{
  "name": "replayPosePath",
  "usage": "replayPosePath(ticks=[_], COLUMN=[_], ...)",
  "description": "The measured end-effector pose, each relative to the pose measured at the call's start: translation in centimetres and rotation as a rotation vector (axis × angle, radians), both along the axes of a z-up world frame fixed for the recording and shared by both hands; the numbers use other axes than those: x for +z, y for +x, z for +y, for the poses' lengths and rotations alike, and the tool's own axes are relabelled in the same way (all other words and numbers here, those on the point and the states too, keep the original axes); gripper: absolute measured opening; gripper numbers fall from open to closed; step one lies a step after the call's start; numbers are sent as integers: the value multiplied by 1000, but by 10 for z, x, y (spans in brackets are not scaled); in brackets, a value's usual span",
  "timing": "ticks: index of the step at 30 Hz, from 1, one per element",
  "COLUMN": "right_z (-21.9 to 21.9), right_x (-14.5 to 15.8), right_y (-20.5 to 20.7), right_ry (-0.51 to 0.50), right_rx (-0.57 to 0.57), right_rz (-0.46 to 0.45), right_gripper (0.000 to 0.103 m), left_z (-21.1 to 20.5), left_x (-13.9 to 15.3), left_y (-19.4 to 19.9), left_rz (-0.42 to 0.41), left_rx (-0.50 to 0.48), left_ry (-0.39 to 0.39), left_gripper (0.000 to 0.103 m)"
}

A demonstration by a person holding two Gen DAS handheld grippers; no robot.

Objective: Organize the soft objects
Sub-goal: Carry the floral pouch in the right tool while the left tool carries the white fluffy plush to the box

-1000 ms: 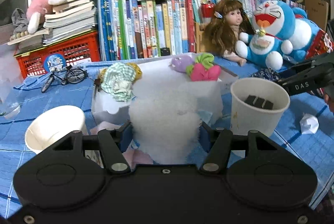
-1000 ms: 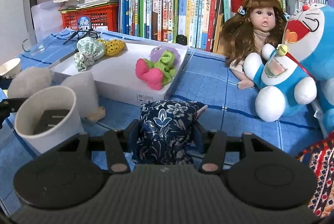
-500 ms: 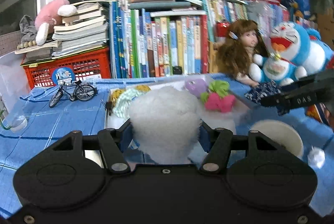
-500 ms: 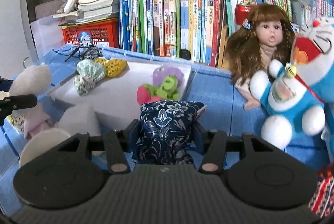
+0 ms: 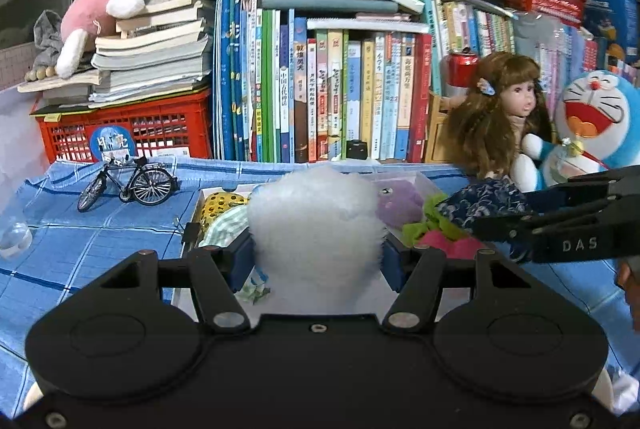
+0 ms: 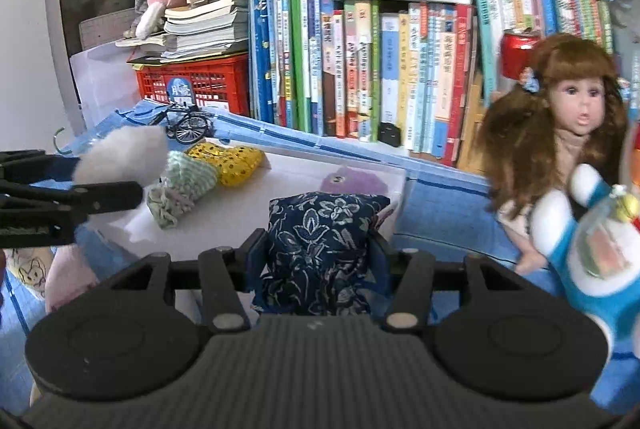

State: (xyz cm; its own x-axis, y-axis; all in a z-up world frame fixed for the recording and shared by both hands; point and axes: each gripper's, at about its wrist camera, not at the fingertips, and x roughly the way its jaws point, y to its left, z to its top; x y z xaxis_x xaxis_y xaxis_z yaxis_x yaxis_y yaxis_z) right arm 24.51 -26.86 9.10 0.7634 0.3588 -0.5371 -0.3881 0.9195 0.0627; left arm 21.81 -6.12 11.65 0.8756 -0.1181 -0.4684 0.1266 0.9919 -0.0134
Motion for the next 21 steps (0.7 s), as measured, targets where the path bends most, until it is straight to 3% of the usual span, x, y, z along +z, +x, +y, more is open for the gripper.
replayPosePath(ticks=[11,17,21], right_z=[32,48,49], right_x=[-1,-10,-22], right_y=[28,35,39], right_ry=[-10,-66,-31], right_rx=[117,156,203], right_rz=[33,44,79], right_gripper=[60,63,63], left_z=[-3,-2,-1], left_x=[7,-14,-28], left_y=[23,50,63], left_rz=[39,112,149], left_rx=[19,39,49], left_ry=[27,26,29], left_gripper=[60,60,60])
